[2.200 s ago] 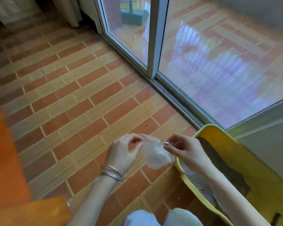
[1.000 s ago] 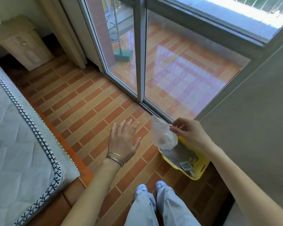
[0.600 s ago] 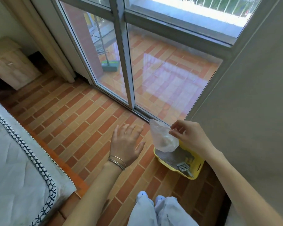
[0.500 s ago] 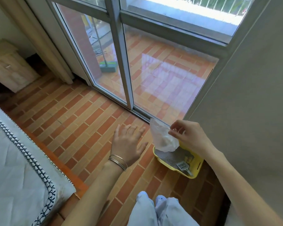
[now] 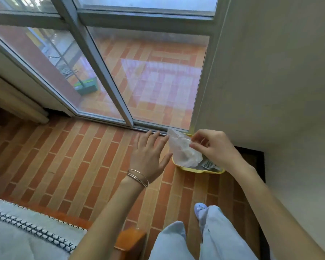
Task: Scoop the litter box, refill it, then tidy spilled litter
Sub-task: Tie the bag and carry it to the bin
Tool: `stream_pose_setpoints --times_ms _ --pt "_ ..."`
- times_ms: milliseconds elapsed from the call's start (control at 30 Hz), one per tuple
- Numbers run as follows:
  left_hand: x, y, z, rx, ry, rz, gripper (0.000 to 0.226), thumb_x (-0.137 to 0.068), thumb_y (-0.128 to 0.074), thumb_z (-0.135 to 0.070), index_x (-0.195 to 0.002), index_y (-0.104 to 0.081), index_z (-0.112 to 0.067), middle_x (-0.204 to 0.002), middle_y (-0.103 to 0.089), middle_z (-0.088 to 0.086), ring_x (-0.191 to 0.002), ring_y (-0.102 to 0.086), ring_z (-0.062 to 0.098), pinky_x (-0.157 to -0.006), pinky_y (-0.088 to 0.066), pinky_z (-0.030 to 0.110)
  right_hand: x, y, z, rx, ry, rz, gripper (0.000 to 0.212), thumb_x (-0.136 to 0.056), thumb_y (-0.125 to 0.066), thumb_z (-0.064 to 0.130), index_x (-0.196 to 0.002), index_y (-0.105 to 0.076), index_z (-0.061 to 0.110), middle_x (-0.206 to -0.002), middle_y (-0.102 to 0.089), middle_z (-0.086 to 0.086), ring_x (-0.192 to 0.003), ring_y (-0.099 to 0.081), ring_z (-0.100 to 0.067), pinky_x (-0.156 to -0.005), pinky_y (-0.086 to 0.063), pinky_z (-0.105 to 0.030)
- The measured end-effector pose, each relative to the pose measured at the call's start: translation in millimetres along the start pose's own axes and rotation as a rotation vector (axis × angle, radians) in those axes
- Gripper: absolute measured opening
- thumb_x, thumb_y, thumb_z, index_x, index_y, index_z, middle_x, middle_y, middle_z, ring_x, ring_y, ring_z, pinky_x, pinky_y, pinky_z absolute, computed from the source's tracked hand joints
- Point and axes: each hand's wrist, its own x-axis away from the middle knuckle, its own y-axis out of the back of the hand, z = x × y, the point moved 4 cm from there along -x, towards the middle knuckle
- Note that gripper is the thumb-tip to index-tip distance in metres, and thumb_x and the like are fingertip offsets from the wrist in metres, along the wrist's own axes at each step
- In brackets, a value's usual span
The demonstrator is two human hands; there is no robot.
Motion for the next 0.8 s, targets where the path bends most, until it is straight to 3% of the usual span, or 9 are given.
stream_pose_setpoints --times_ms 167,567,800 --pt "14.7 -3.4 7.1 -0.011 -0.178 0.03 0.056 -0.09 -0.027 -0.055 -0.13 -0.052 -0.025 -0.129 -0.058 0.005 -0.122 -0.051 0.03 -0.102 -0.035 0.053 48.0 -12.9 4.0 -0.066 -0.15 -0.152 0.005 -0.085 -0.066 0.026 -0.083 -0.064 0.022 -0.077 -0.06 0.013 -0.071 -0.055 0.001 -0.061 -0.041 -0.007" --pt "41.1 -24.5 -32.1 0.099 -0.473 0.113 0.063 -0.093 -0.015 -0.058 -0.13 -0.053 -0.024 -0.128 -0.058 0.007 -0.121 -0.051 0.033 -0.102 -0.037 0.056 161.1 -24.6 3.4 -0.031 -0.421 -0.298 0.005 -0.085 -0.065 0.025 -0.088 -0.066 0.021 -0.081 -0.062 0.015 -0.079 -0.057 -0.001 -0.067 -0.049 -0.016" --pt "83.8 -23.0 -81.3 0.08 -0.687 0.088 0.055 -0.09 -0.029 -0.054 -0.132 -0.05 -0.025 -0.129 -0.057 0.006 -0.121 -0.052 0.032 -0.102 -0.038 0.054 236.2 -39.1 5.6 -0.049 -0.502 -0.397 0.005 -0.085 -0.066 0.022 -0.087 -0.066 0.018 -0.083 -0.063 0.009 -0.078 -0.058 -0.002 -0.07 -0.048 -0.016"
